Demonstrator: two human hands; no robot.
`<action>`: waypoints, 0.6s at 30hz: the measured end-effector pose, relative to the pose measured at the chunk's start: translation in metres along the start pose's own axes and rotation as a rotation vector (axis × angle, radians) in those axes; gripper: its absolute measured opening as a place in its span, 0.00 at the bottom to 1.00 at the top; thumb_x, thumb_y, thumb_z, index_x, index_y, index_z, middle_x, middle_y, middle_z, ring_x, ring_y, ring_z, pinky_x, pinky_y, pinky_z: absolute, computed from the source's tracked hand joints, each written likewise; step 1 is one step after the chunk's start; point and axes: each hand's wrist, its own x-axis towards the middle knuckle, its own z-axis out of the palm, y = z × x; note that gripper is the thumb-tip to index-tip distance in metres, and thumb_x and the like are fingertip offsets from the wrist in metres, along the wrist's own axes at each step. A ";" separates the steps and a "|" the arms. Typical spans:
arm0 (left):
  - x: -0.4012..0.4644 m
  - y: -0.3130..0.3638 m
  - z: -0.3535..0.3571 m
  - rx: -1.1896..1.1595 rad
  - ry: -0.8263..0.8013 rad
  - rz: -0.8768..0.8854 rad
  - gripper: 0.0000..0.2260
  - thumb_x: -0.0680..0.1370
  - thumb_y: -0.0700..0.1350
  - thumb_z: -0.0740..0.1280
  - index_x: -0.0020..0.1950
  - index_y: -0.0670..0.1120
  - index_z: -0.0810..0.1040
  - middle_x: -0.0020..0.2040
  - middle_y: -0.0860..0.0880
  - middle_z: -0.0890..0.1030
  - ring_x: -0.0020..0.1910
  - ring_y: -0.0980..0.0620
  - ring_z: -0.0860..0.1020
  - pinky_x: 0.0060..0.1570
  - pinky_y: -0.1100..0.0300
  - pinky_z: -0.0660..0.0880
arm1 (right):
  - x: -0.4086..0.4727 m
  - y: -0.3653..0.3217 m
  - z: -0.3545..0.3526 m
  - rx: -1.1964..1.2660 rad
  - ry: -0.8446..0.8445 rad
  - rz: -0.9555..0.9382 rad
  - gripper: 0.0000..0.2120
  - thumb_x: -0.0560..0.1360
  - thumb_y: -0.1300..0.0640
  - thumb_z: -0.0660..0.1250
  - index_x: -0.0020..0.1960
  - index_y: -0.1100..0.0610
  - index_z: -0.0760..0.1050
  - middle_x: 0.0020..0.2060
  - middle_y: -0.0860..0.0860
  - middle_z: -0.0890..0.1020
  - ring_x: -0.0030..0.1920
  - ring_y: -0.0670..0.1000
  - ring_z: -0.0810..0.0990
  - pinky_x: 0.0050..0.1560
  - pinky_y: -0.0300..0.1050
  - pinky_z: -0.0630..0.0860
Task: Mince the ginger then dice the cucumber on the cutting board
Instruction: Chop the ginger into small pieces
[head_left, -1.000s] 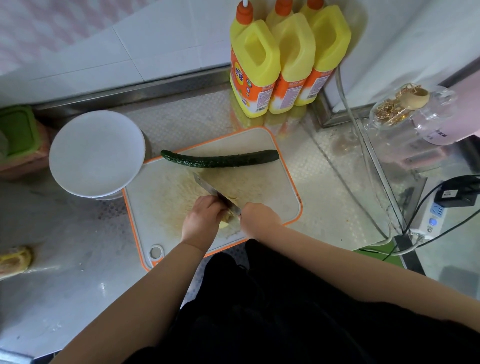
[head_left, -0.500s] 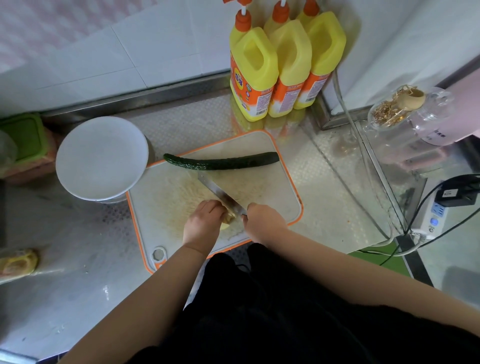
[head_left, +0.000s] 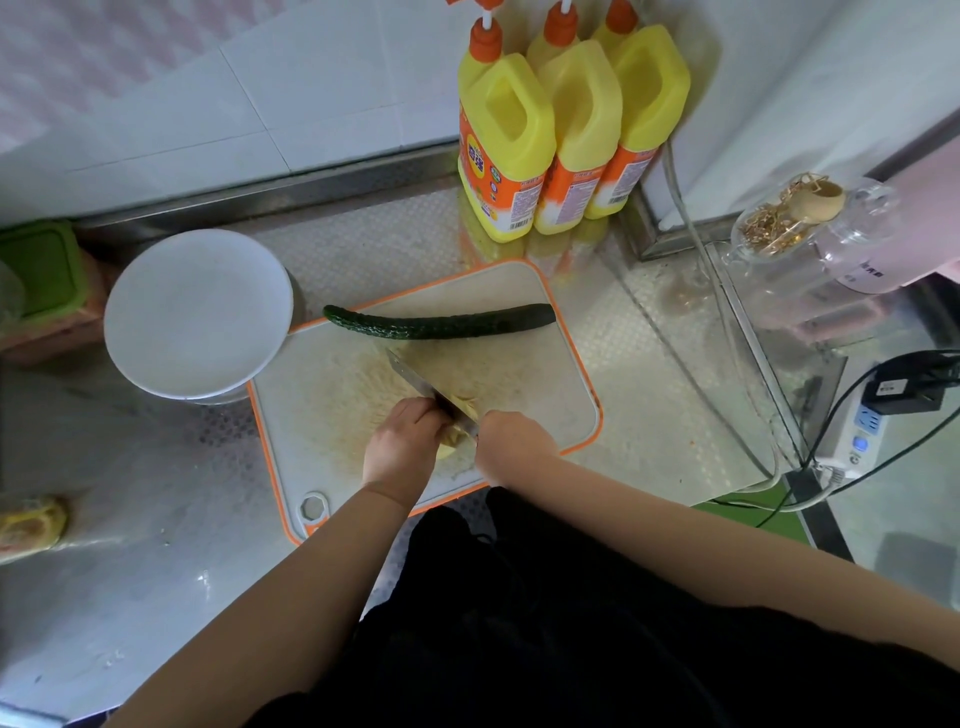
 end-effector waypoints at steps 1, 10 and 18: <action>0.000 0.000 0.000 -0.009 -0.007 -0.007 0.11 0.75 0.45 0.63 0.43 0.44 0.85 0.44 0.49 0.82 0.48 0.53 0.75 0.33 0.58 0.79 | 0.001 -0.001 0.001 -0.002 -0.005 0.001 0.12 0.79 0.63 0.56 0.60 0.63 0.72 0.55 0.59 0.78 0.56 0.58 0.78 0.53 0.47 0.74; 0.000 0.000 -0.003 0.016 0.010 0.039 0.09 0.75 0.43 0.63 0.40 0.45 0.82 0.42 0.49 0.81 0.44 0.52 0.75 0.31 0.57 0.77 | 0.011 0.014 0.003 0.140 -0.023 0.037 0.16 0.81 0.49 0.57 0.55 0.61 0.74 0.42 0.53 0.76 0.43 0.53 0.75 0.42 0.44 0.70; 0.001 -0.001 -0.006 0.045 -0.051 -0.004 0.09 0.75 0.45 0.63 0.39 0.45 0.81 0.41 0.49 0.79 0.42 0.51 0.74 0.24 0.56 0.74 | -0.001 0.010 0.002 0.070 0.053 -0.028 0.14 0.81 0.52 0.56 0.57 0.61 0.73 0.51 0.58 0.80 0.52 0.58 0.79 0.45 0.46 0.72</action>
